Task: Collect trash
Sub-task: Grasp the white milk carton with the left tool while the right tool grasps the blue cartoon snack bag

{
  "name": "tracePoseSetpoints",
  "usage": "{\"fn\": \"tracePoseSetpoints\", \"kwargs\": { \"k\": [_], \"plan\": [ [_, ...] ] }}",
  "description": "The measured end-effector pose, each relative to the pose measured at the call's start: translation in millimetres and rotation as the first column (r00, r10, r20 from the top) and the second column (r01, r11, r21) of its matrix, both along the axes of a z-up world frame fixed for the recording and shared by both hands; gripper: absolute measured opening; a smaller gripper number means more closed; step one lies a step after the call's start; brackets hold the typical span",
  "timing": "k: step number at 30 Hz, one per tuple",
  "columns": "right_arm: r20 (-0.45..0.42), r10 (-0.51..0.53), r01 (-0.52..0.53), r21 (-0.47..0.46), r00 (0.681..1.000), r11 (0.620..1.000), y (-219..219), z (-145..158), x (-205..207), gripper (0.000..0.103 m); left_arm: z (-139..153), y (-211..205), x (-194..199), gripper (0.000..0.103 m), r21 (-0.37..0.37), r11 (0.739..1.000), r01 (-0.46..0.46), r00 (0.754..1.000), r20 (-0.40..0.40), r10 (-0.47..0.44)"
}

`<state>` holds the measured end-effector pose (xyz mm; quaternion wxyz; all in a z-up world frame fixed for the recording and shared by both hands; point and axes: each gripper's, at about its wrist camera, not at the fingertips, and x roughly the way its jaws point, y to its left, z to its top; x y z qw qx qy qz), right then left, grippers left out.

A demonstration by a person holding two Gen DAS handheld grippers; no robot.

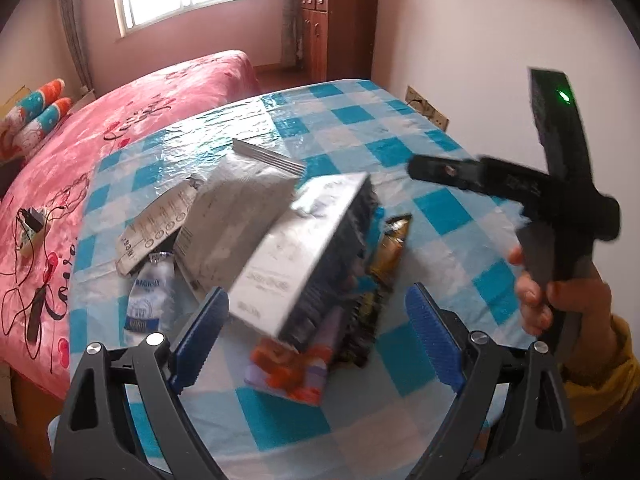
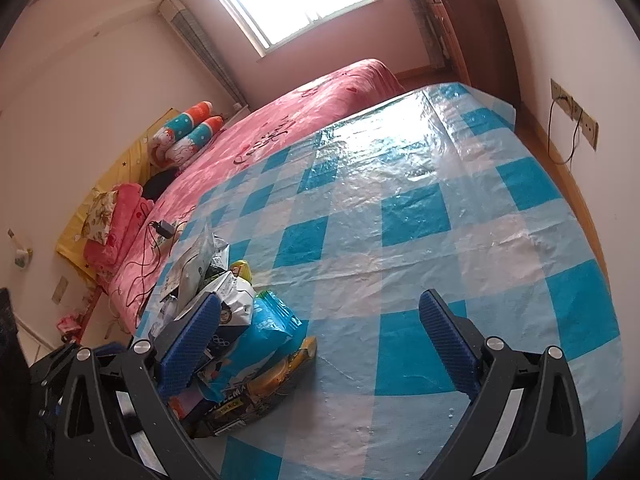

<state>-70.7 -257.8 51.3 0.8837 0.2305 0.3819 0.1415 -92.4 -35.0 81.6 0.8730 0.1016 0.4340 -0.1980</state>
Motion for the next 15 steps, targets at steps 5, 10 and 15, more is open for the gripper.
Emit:
{"fn": "tracePoseSetpoints", "kwargs": {
  "k": [5, 10, 15],
  "plan": [
    [0.006, 0.025, -0.025, 0.004, 1.000, 1.000, 3.9, 1.0, 1.8, 0.098, -4.3, -4.8, 27.6, 0.091, -0.031, 0.999, 0.018, 0.998, -0.053, -0.020],
    [0.012, 0.036, -0.036, 0.004, 0.999, 0.999, 5.1, 1.3, 0.7, 0.098, -12.7, -5.9, 50.1, 0.091, -0.058, 0.998, 0.021, 0.993, -0.112, -0.028],
    [0.010, 0.043, -0.043, 0.017, 0.999, 0.999, 4.4, -0.3, 0.8, 0.098, -22.3, -7.8, 60.2, 0.091, -0.068, 0.997, 0.028, 0.987, -0.153, -0.038]
  ]
}}
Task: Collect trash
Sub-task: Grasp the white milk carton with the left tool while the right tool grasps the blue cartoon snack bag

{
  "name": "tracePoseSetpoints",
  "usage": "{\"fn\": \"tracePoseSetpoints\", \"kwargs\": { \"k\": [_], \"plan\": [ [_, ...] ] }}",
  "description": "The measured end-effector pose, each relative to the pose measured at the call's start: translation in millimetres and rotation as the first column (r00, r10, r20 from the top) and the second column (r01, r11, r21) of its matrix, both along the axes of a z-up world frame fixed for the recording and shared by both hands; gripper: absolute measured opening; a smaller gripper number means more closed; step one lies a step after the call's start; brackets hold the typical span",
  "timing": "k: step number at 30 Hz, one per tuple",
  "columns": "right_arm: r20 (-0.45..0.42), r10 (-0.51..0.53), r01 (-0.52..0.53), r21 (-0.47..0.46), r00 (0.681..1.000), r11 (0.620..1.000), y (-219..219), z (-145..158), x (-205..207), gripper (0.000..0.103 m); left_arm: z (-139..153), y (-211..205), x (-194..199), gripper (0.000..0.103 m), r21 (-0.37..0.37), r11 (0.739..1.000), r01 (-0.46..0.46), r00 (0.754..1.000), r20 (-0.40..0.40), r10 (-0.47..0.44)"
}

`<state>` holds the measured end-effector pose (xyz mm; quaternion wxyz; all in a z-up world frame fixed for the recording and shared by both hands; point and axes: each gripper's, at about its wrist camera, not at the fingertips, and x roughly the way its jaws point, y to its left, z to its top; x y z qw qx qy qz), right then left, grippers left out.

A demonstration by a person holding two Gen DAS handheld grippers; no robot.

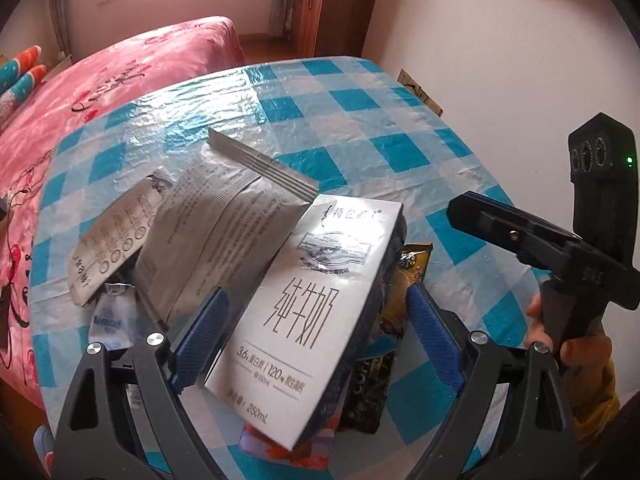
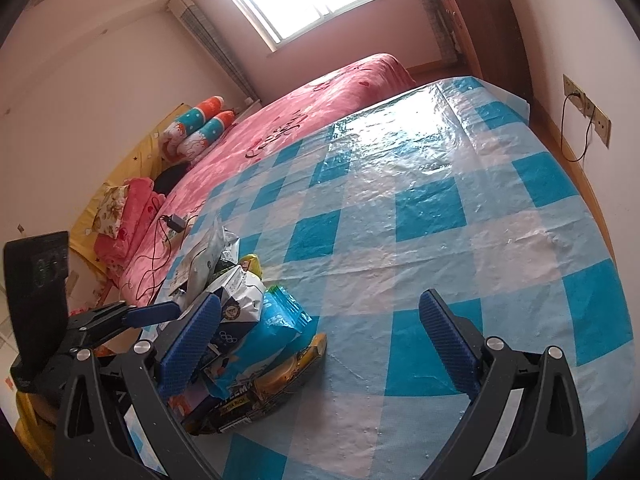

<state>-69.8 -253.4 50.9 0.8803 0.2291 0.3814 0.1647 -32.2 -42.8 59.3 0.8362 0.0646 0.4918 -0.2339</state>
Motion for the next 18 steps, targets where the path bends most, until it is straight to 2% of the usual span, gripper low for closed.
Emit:
{"fn": "tracePoseSetpoints", "kwargs": {
  "k": [3, 6, 14, 18],
  "plan": [
    [0.000, 0.006, -0.006, 0.001, 1.000, 1.000, 0.4, -0.9, 1.1, 0.098, -3.8, -1.6, 2.4, 0.087, -0.003, 1.000, -0.004, 1.000, -0.010, 0.004],
    [0.001, 0.013, -0.013, 0.000, 1.000, 1.000, 2.6, -1.5, 1.6, 0.098, -6.1, -2.2, 3.7, 0.078, 0.005, 1.000, -0.012, 1.000, -0.009, 0.012],
    [0.001, 0.036, -0.036, -0.014, 0.999, 0.999, 10.1, -2.6, 2.3, 0.098, -5.3, 1.8, -3.1, 0.072, -0.009, 0.999, -0.050, 0.998, 0.026, 0.050],
    [0.000, 0.052, -0.052, -0.024, 0.999, 0.998, 15.1, -3.5, 2.6, 0.098, -2.1, 12.2, -8.3, 0.069, -0.049, 0.994, -0.100, 0.995, 0.023, 0.101]
  ]
}}
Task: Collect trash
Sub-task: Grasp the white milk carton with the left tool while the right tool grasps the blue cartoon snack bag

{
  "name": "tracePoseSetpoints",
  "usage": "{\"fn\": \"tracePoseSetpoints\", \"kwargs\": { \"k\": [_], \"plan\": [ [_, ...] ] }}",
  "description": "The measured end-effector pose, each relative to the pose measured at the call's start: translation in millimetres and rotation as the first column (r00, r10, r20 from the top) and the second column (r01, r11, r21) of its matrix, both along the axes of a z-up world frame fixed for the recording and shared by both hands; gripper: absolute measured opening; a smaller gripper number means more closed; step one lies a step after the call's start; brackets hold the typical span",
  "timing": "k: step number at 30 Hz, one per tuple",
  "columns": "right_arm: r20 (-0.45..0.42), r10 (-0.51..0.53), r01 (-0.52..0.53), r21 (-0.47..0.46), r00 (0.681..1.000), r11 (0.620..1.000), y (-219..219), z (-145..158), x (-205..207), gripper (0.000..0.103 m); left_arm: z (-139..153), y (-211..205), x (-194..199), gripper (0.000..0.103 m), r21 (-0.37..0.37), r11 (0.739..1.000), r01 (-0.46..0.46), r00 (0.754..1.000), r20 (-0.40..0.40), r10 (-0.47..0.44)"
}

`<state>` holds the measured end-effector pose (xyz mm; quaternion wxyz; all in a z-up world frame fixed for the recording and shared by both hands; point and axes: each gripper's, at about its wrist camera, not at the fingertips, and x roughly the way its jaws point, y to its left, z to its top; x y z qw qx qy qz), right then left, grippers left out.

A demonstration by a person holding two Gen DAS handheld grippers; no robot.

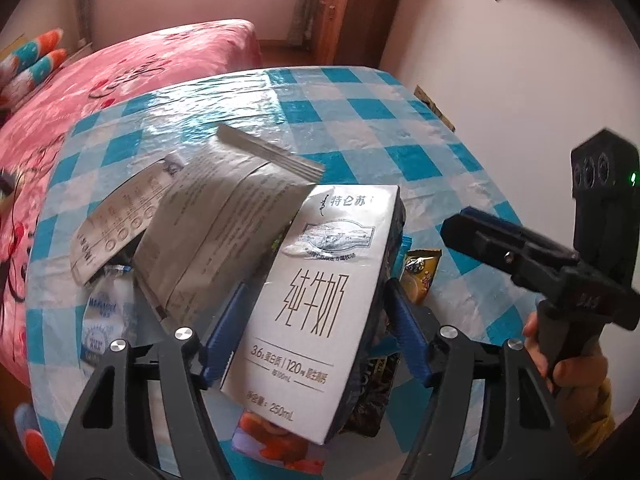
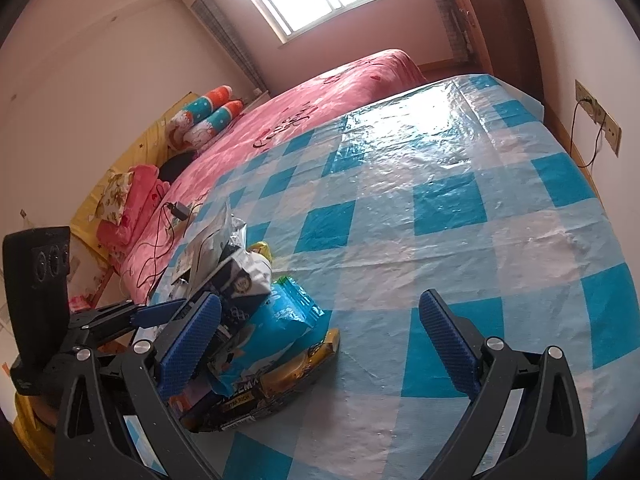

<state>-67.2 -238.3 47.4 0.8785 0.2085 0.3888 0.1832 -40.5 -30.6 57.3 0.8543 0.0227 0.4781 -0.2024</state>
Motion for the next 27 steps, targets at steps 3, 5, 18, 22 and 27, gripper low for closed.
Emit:
{"fn": "tracePoseSetpoints", "kwargs": {
  "k": [3, 5, 18, 22, 27],
  "plan": [
    [0.000, 0.010, -0.010, -0.005, 1.000, 1.000, 3.2, -1.2, 0.1, 0.098, 4.2, 10.3, -5.9, 0.068, -0.039, 0.998, -0.040, 0.999, 0.001, 0.040],
    [-0.001, 0.024, -0.024, -0.011, 1.000, 1.000, 6.7, -2.0, 0.8, 0.098, 8.2, 16.3, -11.2, 0.068, -0.062, 0.996, -0.059, 0.998, 0.008, 0.060],
    [0.021, 0.093, -0.091, -0.090, 0.995, 0.992, 39.8, -3.4, -1.1, 0.098, 12.2, 62.3, -29.9, 0.065, -0.138, 0.970, -0.201, 0.980, -0.017, 0.201],
    [0.024, 0.118, -0.114, -0.115, 0.993, 0.987, 50.8, -4.9, -1.9, 0.098, 11.8, 77.6, -35.7, 0.065, -0.159, 0.961, -0.228, 0.974, -0.022, 0.227],
    [0.046, 0.169, -0.159, -0.160, 0.985, 0.974, 70.7, -2.0, -9.0, 0.098, 13.1, 99.1, -42.3, 0.063, -0.192, 0.948, -0.253, 0.967, -0.015, 0.255]
  ]
}}
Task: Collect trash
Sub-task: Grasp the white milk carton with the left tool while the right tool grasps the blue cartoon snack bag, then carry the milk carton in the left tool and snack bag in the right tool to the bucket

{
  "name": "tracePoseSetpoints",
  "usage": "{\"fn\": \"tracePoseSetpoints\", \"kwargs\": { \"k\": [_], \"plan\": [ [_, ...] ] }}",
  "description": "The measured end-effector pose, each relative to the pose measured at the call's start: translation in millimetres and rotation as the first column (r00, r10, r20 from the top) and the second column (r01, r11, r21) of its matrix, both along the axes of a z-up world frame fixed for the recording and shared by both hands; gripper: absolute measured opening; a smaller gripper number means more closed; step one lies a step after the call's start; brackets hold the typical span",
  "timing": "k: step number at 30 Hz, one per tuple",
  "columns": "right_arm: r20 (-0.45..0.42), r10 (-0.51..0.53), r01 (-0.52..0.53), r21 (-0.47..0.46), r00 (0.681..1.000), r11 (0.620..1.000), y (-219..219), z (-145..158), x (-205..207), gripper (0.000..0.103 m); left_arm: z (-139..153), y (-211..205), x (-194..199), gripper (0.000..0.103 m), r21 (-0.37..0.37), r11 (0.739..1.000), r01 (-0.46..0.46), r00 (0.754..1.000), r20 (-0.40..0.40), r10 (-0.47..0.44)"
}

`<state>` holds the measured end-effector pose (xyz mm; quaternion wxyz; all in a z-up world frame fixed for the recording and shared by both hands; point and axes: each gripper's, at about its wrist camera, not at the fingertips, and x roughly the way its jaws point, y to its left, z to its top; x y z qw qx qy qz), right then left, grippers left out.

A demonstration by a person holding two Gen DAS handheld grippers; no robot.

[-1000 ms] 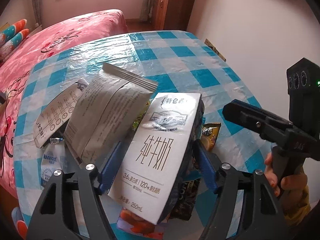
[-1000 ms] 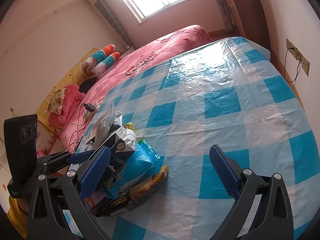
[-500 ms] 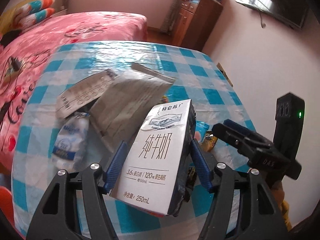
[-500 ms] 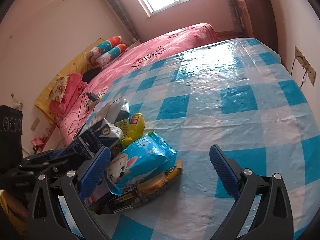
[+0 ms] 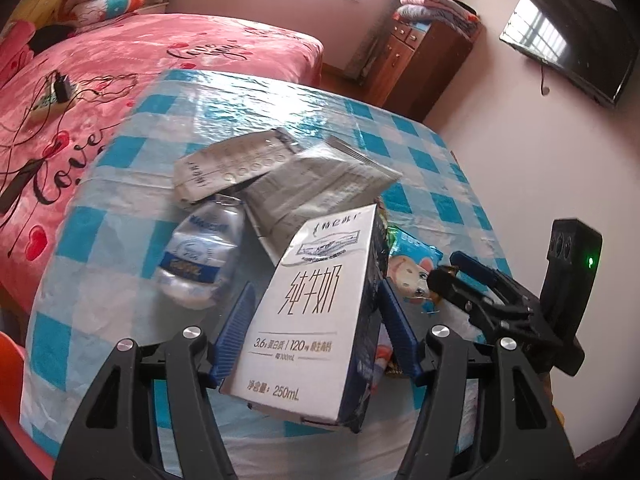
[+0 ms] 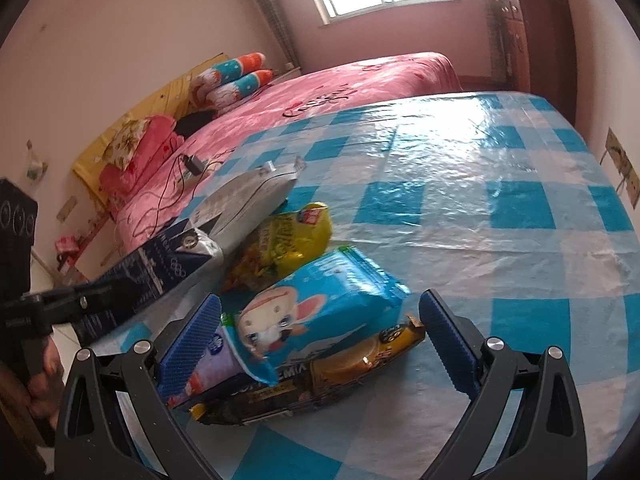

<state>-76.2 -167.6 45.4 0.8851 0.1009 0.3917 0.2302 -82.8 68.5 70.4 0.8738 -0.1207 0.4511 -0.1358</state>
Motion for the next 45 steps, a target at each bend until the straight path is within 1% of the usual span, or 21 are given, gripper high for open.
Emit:
{"fn": "tracePoseSetpoints", "kwargs": {
  "k": [3, 5, 7, 9, 11, 12, 13, 15, 17, 20, 21, 24, 26, 29, 31, 33, 34, 35, 36, 41, 45],
  "plan": [
    [0.019, 0.041, -0.040, -0.030, 0.999, 0.999, 14.4, 1.8, -6.6, 0.098, -3.3, 11.4, -1.8, 0.060, -0.022, 1.000, -0.008, 1.000, -0.001, 0.008],
    [0.032, 0.066, -0.064, -0.057, 0.997, 0.996, 23.5, 1.5, -12.1, 0.098, -7.7, 17.7, -4.0, 0.059, -0.041, 0.999, -0.010, 1.000, -0.005, 0.010],
    [0.036, 0.081, -0.078, -0.080, 0.996, 0.994, 30.2, 0.8, -15.3, 0.098, -13.7, 22.8, -5.3, 0.059, -0.062, 0.998, -0.002, 1.000, -0.017, 0.001],
    [0.039, 0.094, -0.090, -0.101, 0.995, 0.991, 38.1, -1.5, -18.4, 0.098, -19.7, 25.3, -8.4, 0.059, -0.068, 0.998, 0.017, 1.000, -0.019, -0.018],
    [0.045, 0.075, -0.070, -0.111, 0.996, 0.991, 39.4, -0.7, -19.0, 0.098, -24.7, 26.0, -10.3, 0.059, -0.076, 0.996, 0.039, 0.999, -0.021, -0.041],
    [0.050, 0.061, -0.056, -0.097, 0.997, 0.994, 36.6, -0.1, -19.8, 0.098, -27.6, 26.3, -10.5, 0.056, -0.086, 0.995, 0.056, 0.998, -0.027, -0.058],
    [0.036, 0.041, -0.038, -0.074, 0.999, 0.997, 32.3, -0.8, -17.0, 0.098, -30.1, 26.1, -10.7, 0.056, -0.091, 0.994, 0.066, 0.997, -0.031, -0.069],
    [-0.005, 0.005, -0.005, -0.065, 1.000, 0.998, 27.7, -4.3, -9.6, 0.098, -35.3, 24.2, -10.6, 0.056, -0.087, 0.992, 0.087, 0.995, -0.032, -0.090],
    [-0.052, -0.024, 0.022, -0.038, 0.998, 0.999, 21.4, -9.7, 0.1, 0.098, -37.4, 22.4, -10.5, 0.057, -0.074, 0.992, 0.106, 0.994, -0.010, -0.107],
    [-0.104, -0.035, 0.035, -0.001, 0.994, 0.999, 16.1, -16.7, 6.8, 0.098, -41.3, 19.3, -9.0, 0.063, -0.059, 0.989, 0.134, 0.991, -0.007, -0.135],
    [-0.108, -0.033, 0.033, 0.002, 0.994, 0.999, 16.7, -17.1, 8.3, 0.098, -44.1, 18.2, -7.9, 0.068, -0.054, 0.988, 0.143, 0.990, -0.012, -0.144],
    [-0.103, -0.039, 0.035, -0.043, 0.994, 0.998, 24.4, -16.3, 13.7, 0.098, -56.2, 11.3, -2.8, 0.070, -0.028, 0.984, 0.174, 0.983, -0.048, -0.175],
    [-0.097, -0.046, 0.039, -0.074, 0.994, 0.997, 30.2, -16.3, 16.2, 0.098, -57.0, 7.9, -3.1, 0.070, -0.013, 0.983, 0.184, 0.983, -0.023, -0.184],
    [-0.090, -0.065, 0.054, -0.115, 0.994, 0.992, 37.4, -17.4, 20.2, 0.098, -58.1, 6.4, -1.2, 0.070, -0.032, 0.982, 0.184, 0.983, -0.012, -0.184],
    [-0.086, -0.082, 0.071, -0.125, 0.993, 0.990, 40.3, -18.1, 23.1, 0.098, -59.1, 6.8, -1.5, 0.070, -0.041, 0.984, 0.176, 0.984, -0.005, -0.176],
    [-0.080, -0.101, 0.090, -0.137, 0.992, 0.986, 40.6, -18.5, 26.3, 0.096, -59.0, 9.1, -3.5, 0.070, -0.047, 0.985, 0.167, 0.986, 0.002, -0.167],
    [-0.076, -0.109, 0.097, -0.148, 0.991, 0.984, 41.4, -18.4, 27.0, 0.091, -59.3, 9.6, -4.6, 0.069, -0.049, 0.985, 0.164, 0.987, 0.006, -0.164],
    [-0.066, -0.128, 0.115, -0.176, 0.990, 0.978, 41.7, -18.2, 27.0, 0.081, -59.6, 9.6, -5.6, 0.069, -0.051, 0.986, 0.160, 0.987, 0.009, -0.159],
    [-0.061, -0.140, 0.126, -0.191, 0.988, 0.973, 43.3, -17.8, 27.4, 0.077, -59.6, 9.6, -6.4, 0.069, -0.055, 0.986, 0.156, 0.988, 0.012, -0.155],
    [-0.061, -0.140, 0.128, -0.175, 0.988, 0.976, 38.1, -18.3, 28.0, 0.058, -60.1, 13.5, -9.7, 0.069, -0.086, 0.987, 0.136, 0.991, 0.015, -0.136],
    [-0.059, -0.136, 0.127, -0.139, 0.989, 0.982, 32.4, -18.5, 25.4, 0.053, -60.8, 21.4, -13.3, 0.069, -0.109, 0.987, 0.118, 0.993, 0.013, -0.118]
  ]
}}
